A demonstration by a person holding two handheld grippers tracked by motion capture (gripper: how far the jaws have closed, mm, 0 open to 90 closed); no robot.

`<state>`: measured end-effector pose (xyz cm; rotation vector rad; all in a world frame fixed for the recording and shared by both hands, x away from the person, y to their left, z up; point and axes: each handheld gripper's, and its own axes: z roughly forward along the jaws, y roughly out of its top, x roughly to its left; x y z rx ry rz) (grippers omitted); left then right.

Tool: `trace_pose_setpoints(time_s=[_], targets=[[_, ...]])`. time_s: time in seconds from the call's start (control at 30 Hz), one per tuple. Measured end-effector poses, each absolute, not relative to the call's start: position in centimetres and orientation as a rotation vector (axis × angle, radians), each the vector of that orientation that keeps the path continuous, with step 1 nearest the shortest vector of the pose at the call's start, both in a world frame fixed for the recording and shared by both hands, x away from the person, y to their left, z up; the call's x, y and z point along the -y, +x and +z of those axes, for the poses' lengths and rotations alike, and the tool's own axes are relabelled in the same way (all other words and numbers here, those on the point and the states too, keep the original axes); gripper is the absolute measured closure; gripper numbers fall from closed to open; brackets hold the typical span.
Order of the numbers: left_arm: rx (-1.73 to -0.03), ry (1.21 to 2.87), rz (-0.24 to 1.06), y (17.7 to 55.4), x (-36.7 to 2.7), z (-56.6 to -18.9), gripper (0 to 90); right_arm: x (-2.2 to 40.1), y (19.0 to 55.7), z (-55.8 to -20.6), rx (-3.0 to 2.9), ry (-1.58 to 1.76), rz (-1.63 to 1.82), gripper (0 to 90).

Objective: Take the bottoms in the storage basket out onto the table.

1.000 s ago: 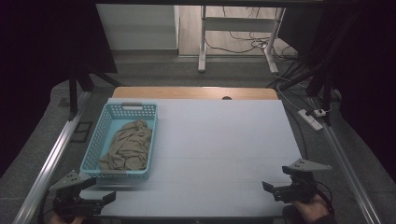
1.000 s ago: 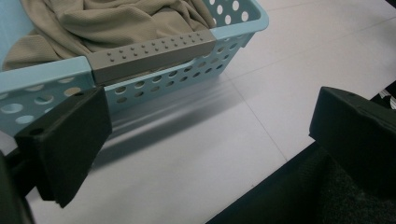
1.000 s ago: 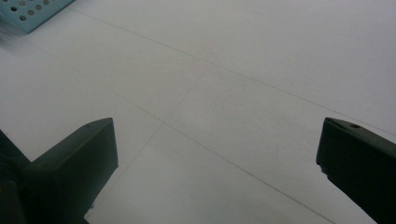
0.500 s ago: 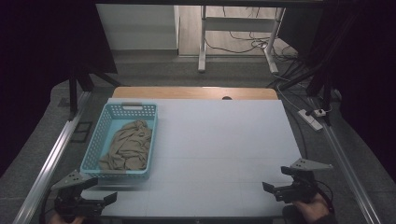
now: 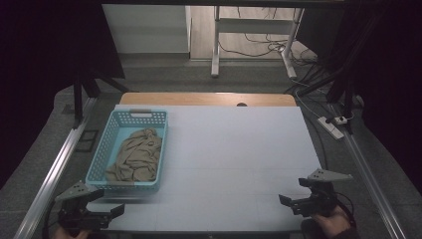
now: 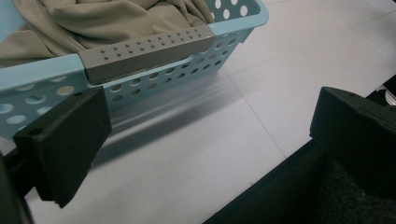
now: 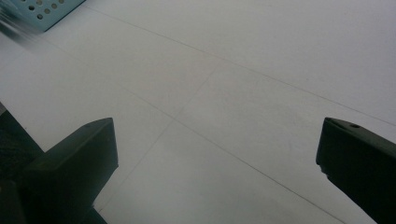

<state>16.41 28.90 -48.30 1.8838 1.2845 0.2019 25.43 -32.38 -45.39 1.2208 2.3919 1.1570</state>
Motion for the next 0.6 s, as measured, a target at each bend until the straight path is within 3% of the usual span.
trace_pose_setpoints(time_s=[0.6], targets=[[-1.235,1.900,0.223,16.62,-28.12,-47.63,0.0,32.34,25.49,-45.44,-2.396,1.229,1.155,0.0]])
